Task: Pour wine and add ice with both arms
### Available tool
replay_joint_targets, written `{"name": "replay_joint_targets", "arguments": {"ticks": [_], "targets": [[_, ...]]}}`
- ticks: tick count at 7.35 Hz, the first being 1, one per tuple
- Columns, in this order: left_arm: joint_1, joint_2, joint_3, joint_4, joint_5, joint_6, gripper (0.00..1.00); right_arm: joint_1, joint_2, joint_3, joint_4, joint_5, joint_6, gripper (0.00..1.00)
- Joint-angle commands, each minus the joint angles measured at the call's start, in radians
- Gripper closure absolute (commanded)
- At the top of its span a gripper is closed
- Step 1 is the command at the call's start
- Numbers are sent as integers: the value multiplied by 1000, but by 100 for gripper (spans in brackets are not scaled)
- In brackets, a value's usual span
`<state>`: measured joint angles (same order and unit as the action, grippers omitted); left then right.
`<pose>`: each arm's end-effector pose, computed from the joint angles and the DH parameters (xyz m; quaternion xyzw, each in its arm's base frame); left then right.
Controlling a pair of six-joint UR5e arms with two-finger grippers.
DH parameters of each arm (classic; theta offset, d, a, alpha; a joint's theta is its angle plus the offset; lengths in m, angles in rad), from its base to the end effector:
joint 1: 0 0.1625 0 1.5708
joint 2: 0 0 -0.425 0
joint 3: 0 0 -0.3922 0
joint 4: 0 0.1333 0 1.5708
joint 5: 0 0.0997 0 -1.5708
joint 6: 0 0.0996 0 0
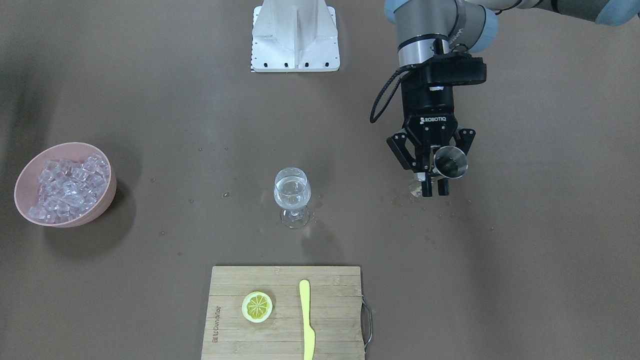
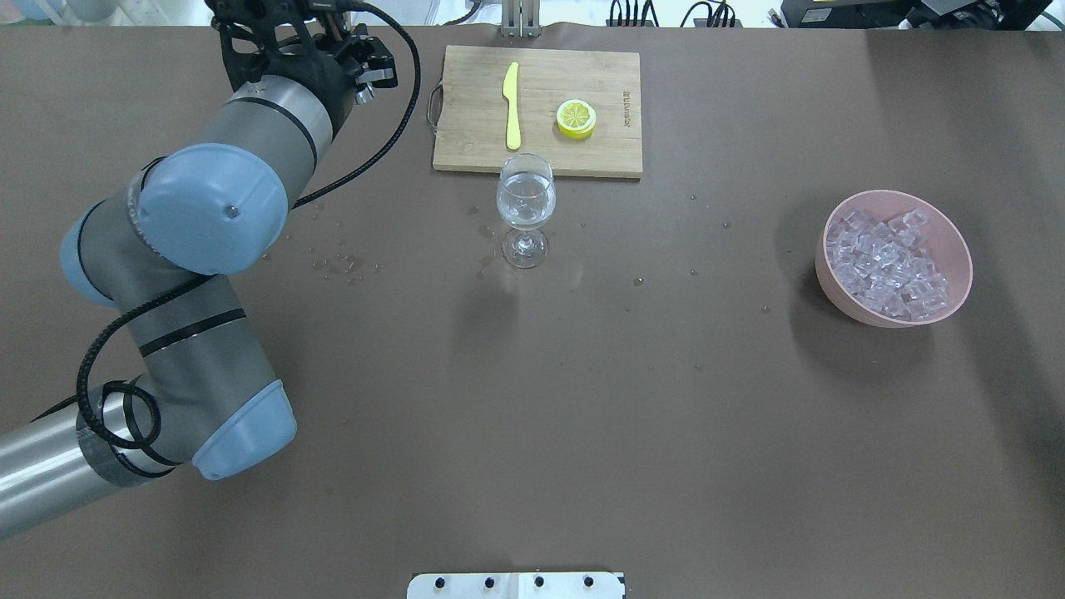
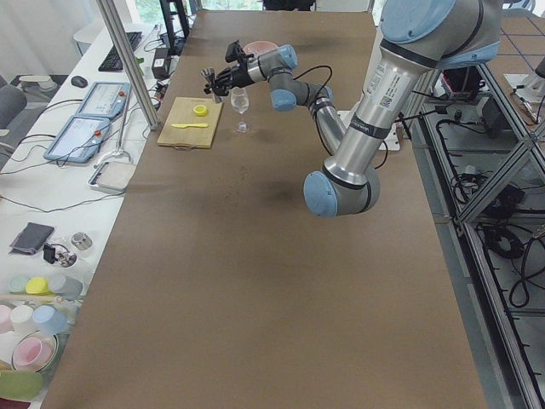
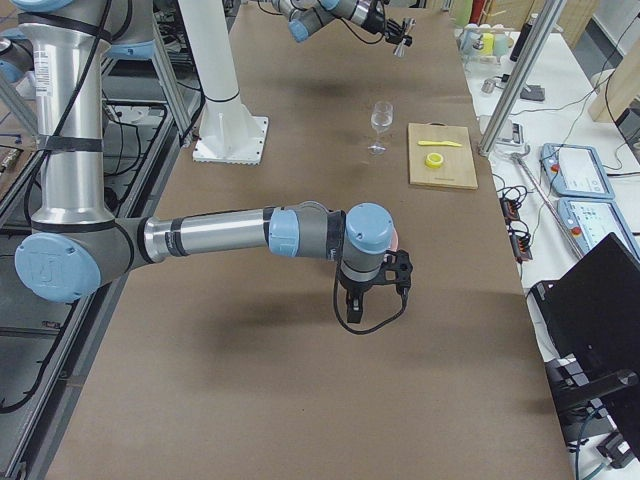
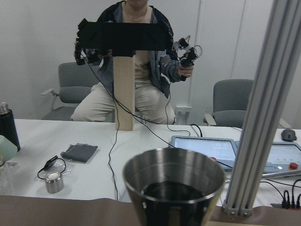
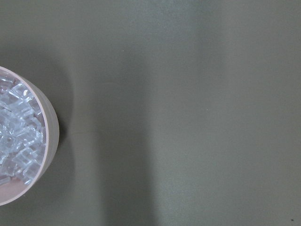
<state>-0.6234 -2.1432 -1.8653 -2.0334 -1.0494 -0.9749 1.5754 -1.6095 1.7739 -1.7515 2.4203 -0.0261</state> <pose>0.3736 -0.4939 0.1446 0.5076 0.3725 -0.1694 0.7582 0.0607 -0.4688 0.5904 -0.0011 -0.4121 -0.0064 0.9111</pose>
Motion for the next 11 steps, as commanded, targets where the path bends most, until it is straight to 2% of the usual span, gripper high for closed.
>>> {"name": "replay_joint_targets", "arguments": {"ticks": [1,2,4,5,7,11], "targets": [[8,0,14,-138,-226,116,100,-2,19,-5,1,-3,21,0],[19,-9,35,-142,-306,169,100,-6,26,-7,6,-3,61,0],[57,0,40,-125,-354,206,100,-6,26,-1,6,-13,60,0],[68,0,37,-75,-380,232,100,-6,26,1,6,-21,60,0],[71,-56,21,109,-467,294,100,-6,25,1,4,-29,61,0],[73,-211,47,364,-469,357,100,-6,25,1,4,-35,60,0]]}}
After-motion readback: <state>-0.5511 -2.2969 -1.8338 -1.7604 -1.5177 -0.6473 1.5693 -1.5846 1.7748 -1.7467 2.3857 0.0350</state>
